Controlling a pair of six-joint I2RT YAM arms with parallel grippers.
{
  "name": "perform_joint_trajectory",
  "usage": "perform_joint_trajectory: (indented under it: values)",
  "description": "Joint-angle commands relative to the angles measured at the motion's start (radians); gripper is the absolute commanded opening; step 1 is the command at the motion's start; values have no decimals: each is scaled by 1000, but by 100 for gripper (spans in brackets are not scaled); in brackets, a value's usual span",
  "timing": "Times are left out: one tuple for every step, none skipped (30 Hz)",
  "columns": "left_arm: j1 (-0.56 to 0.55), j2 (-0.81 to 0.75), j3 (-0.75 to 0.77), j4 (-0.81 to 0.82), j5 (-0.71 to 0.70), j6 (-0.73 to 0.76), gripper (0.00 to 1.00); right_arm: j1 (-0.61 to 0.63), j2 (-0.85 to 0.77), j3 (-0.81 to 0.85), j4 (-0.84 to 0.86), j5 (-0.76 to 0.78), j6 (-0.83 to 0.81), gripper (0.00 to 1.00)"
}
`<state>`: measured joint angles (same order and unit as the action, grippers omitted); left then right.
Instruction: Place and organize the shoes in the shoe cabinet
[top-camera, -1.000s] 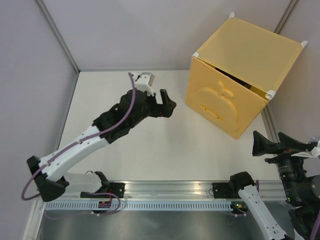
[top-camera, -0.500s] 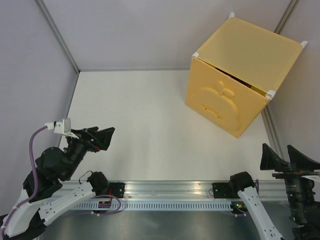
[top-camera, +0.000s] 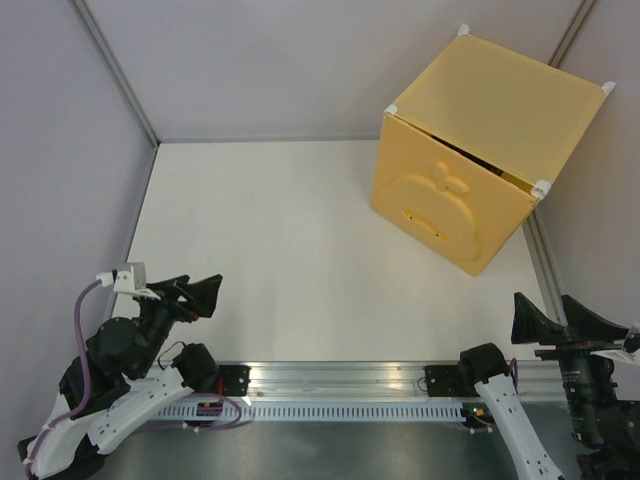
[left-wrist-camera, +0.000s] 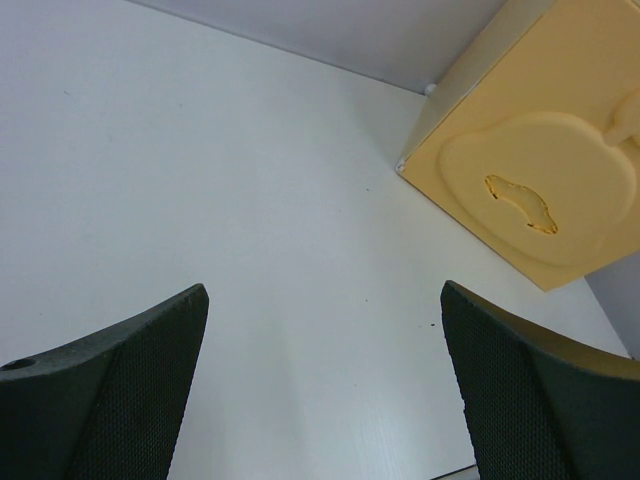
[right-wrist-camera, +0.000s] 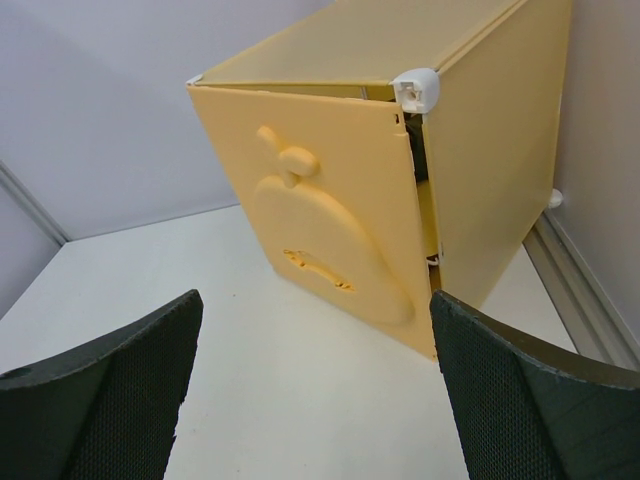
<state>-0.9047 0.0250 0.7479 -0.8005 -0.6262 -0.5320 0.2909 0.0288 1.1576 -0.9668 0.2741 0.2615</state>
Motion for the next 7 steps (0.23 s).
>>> perform_joint_trajectory:
  values:
    - [0,-16,-27,-8,-24,-11,100,5,-13,-16,-9,-23,7,98]
    - [1,-48,-33,-8,-26,-13,100,5,-12,-19,-6,-26,7,98]
    - [0,-53,-36,-8,-26,-14,100,5,-13,-21,-4,-24,5,98]
    - [0,-54,-35,-9,-27,-19,100,5,-12,-21,-1,-26,4,98]
    - [0,-53,-33,-9,-29,-19,100,5,-13,-19,0,-21,2,98]
    - [0,-53,-35,-9,-29,-20,100,5,-12,-19,0,-21,-1,98]
    - [1,-50,-36,-9,-30,-20,100,4,-13,-18,0,-23,2,98]
